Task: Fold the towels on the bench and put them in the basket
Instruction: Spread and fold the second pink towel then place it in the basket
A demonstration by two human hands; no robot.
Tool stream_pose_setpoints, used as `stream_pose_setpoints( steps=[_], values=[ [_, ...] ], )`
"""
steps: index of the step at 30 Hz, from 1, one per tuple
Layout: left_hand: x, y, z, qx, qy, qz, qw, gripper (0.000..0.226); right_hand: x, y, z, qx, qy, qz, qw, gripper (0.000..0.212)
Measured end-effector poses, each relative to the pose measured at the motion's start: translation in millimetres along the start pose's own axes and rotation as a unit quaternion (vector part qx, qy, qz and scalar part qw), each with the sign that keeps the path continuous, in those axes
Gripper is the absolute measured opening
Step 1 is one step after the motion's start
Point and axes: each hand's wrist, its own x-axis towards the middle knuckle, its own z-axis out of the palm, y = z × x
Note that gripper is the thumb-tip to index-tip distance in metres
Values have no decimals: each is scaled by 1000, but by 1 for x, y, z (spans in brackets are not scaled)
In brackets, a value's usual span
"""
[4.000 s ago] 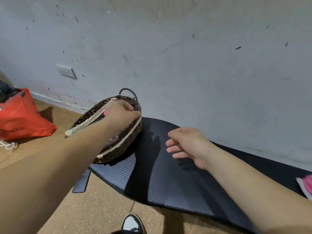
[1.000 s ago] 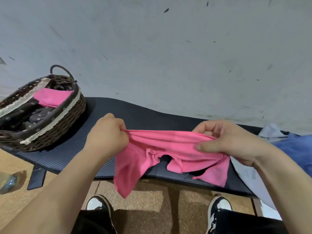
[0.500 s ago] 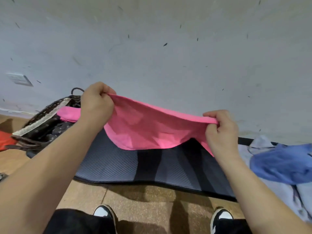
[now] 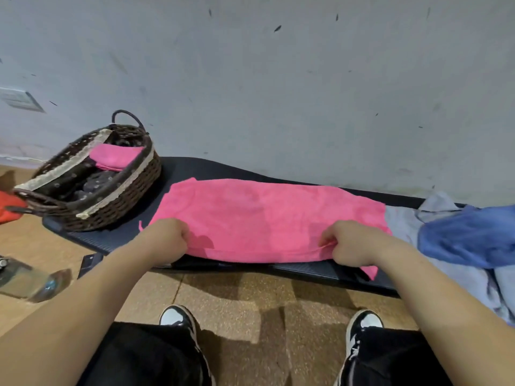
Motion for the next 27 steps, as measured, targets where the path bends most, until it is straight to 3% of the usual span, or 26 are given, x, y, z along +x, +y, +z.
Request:
stream_pose_setpoints(
  steps=[2, 4, 7, 10, 14, 18, 21, 23, 26, 27],
  values=[
    [-2, 2, -4, 7, -30, 3, 1000, 25, 3, 1, -4, 11, -35, -17, 999, 57],
    [-1, 6, -10, 48, -17, -4, 999, 28, 8, -2, -8, 23, -36, -29, 999, 45],
    [14, 6, -14, 109, 66, -25, 992, 25, 28, -15, -8, 46, 93, -65, 992, 39],
    [42, 14, -5, 54, 71, -2, 996, 39, 57, -36, 7, 79, 189, -121, 971, 53],
    [65, 35, 15, 17, 5, -4, 1000, 82, 84, -56, 32, 28, 109, -175, 978, 78],
    [68, 39, 32, 26, -33, -7, 999, 98, 81, -62, 35, -70, -30, -110, 991, 119],
    [61, 43, 29, 43, -38, 14, 998, 104, 64, -69, 23, -90, -84, -53, 991, 132],
    [55, 47, 22, 81, 10, 28, 996, 86, 57, -76, 14, -92, -73, -32, 993, 119],
    [64, 45, 6, 48, 122, 52, 990, 45, 68, -91, 5, -38, 91, -64, 993, 56],
    [72, 39, 2, 0, 152, 54, 987, 38, 75, -96, 6, 5, 146, -87, 986, 47]
  ],
)
